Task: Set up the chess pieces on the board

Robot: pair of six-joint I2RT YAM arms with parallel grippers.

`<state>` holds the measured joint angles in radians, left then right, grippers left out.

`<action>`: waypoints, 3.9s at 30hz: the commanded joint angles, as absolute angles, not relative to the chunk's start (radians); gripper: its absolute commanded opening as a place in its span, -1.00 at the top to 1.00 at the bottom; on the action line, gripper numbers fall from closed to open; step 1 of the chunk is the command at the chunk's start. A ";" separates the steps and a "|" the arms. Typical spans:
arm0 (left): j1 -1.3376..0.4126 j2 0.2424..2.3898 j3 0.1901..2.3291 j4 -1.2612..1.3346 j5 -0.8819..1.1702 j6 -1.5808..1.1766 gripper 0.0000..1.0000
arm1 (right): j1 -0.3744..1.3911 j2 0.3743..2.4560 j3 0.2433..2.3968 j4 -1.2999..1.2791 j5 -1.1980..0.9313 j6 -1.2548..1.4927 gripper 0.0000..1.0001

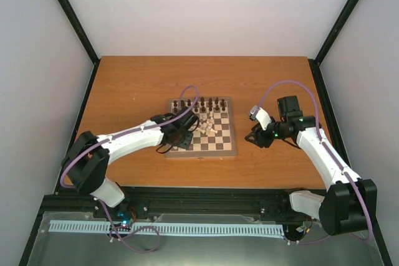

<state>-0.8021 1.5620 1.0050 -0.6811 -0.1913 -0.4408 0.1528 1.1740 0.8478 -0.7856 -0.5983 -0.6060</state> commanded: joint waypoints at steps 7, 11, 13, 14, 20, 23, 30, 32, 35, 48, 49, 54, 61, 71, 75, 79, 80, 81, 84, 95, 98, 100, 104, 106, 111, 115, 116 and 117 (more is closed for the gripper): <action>-0.765 1.618 1.207 -0.711 -0.329 -0.463 0.38 | 0.160 1.186 0.838 -0.797 -0.621 -0.626 -0.03; -0.736 1.686 1.253 -0.690 -0.290 -0.451 0.35 | 0.160 1.180 0.839 -0.798 -0.621 -0.625 -0.03; -0.727 1.709 1.265 -0.679 -0.309 -0.457 0.33 | 0.160 1.180 0.839 -0.798 -0.620 -0.628 -0.03; -0.721 1.719 1.269 -0.671 -0.308 -0.457 0.32 | 0.160 1.180 0.839 -0.799 -0.621 -0.629 -0.03; -0.679 1.777 1.297 -0.649 -0.304 -0.450 0.32 | 0.160 1.185 0.839 -0.801 -0.624 -0.633 -0.03; -0.664 1.815 1.317 -0.640 -0.278 -0.443 0.34 | 0.160 1.188 0.841 -0.805 -0.625 -0.635 -0.03; -0.655 1.884 1.367 -0.638 -0.267 -0.433 0.50 | 0.160 1.195 0.841 -0.808 -0.627 -0.640 -0.03; -0.655 1.895 1.373 -0.641 -0.269 -0.430 0.57 | 0.160 1.197 0.841 -0.810 -0.629 -0.641 -0.03; -0.655 1.899 1.373 -0.637 -0.270 -0.429 0.64 | 0.161 1.199 0.842 -0.813 -0.629 -0.644 -0.03; -0.662 1.783 1.314 -0.669 -0.269 -0.431 0.82 | 0.161 1.187 0.841 -0.814 -0.632 -0.644 -0.04; -0.664 1.761 1.291 -0.678 -0.265 -0.431 0.82 | 0.161 1.186 0.841 -0.815 -0.632 -0.644 -0.04; -0.697 1.640 1.194 -0.716 -0.234 -0.439 0.81 | 0.161 1.186 0.841 -0.814 -0.631 -0.644 -0.04; -0.752 1.552 1.111 -0.764 -0.203 -0.449 0.81 | 0.161 1.187 0.841 -0.813 -0.629 -0.642 -0.04; -0.770 1.571 1.069 -0.752 -0.147 -0.435 0.81 | 0.161 1.187 0.839 -0.811 -0.626 -0.638 -0.04; -0.772 1.587 1.068 -0.745 -0.143 -0.432 0.81 | 0.161 1.187 0.839 -0.811 -0.625 -0.639 -0.04; -0.772 1.600 1.072 -0.743 -0.141 -0.428 0.81 | 0.161 1.189 0.840 -0.811 -0.625 -0.639 -0.04; -0.772 1.603 1.074 -0.742 -0.142 -0.427 0.81 | 0.161 1.190 0.839 -0.811 -0.624 -0.638 -0.04; -0.772 1.606 1.074 -0.740 -0.143 -0.427 0.81 | 0.161 1.190 0.839 -0.811 -0.625 -0.639 -0.05; -0.771 1.615 1.078 -0.738 -0.143 -0.424 0.81 | 0.161 1.190 0.839 -0.813 -0.625 -0.640 -0.05; -0.772 1.651 1.101 -0.729 -0.149 -0.416 0.80 | 0.161 1.192 0.839 -0.814 -0.626 -0.641 -0.05; -0.771 1.654 1.106 -0.725 -0.150 -0.414 0.79 | 0.161 1.193 0.839 -0.813 -0.626 -0.641 -0.05; -0.772 1.659 1.111 -0.727 -0.155 -0.415 0.80 | 0.161 1.193 0.839 -0.815 -0.626 -0.642 -0.05; -0.771 1.666 1.118 -0.729 -0.179 -0.421 0.79 | 0.161 1.191 0.839 -0.815 -0.626 -0.641 -0.05; -0.772 1.670 1.125 -0.736 -0.198 -0.428 0.80 | 0.161 1.191 0.839 -0.814 -0.626 -0.641 -0.05; -0.772 1.677 1.135 -0.744 -0.224 -0.438 0.80 | 0.161 1.190 0.840 -0.816 -0.627 -0.643 -0.05; -0.772 1.682 1.135 -0.743 -0.219 -0.436 0.73 | 0.161 1.190 0.839 -0.818 -0.630 -0.644 -0.06; -0.772 1.682 1.137 -0.745 -0.218 -0.438 0.69 | 0.161 1.190 0.839 -0.817 -0.629 -0.644 -0.06; -0.772 1.681 1.138 -0.747 -0.217 -0.437 0.64 | 0.161 1.190 0.839 -0.817 -0.629 -0.645 -0.06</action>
